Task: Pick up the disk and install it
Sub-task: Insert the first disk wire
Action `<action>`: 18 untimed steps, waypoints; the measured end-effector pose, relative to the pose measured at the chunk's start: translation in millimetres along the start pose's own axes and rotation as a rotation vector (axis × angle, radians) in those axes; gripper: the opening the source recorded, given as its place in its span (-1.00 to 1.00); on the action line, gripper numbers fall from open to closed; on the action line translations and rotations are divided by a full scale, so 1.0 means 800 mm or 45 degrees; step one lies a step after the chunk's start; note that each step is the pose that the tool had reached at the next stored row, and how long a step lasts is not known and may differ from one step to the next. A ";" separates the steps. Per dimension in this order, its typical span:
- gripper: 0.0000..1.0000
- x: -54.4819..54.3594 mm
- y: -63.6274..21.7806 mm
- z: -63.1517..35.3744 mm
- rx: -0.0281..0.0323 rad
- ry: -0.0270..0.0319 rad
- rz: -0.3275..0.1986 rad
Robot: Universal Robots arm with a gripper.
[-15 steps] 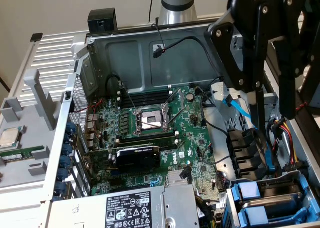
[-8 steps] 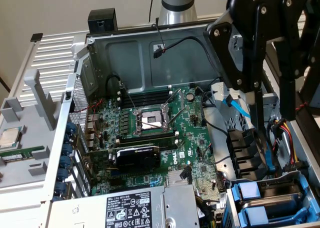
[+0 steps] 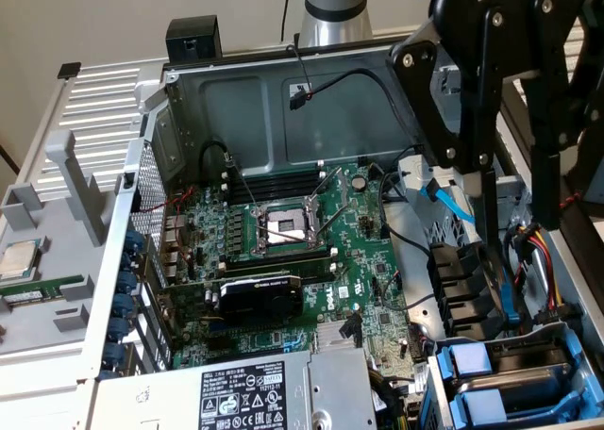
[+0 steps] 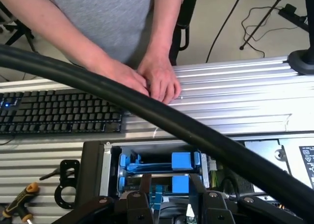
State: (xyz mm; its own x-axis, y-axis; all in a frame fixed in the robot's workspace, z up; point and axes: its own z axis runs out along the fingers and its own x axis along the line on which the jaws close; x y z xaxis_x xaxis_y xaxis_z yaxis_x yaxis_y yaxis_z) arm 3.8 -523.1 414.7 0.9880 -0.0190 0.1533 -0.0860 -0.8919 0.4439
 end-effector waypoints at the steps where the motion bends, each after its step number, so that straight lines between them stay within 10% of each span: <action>1: -0.14 0.002 0.000 0.000 0.0003 0.0031 0.002; 14: -0.14 0.020 0.006 0.007 0.0147 0.0080 0.022; 18: -0.14 0.020 0.006 0.007 0.0433 -0.0051 0.056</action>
State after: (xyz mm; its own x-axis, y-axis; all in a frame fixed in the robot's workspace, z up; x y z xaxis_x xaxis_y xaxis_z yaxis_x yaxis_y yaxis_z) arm 20.0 -530.3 414.7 0.9839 -0.0600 0.1683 -0.1247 -0.9050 0.4066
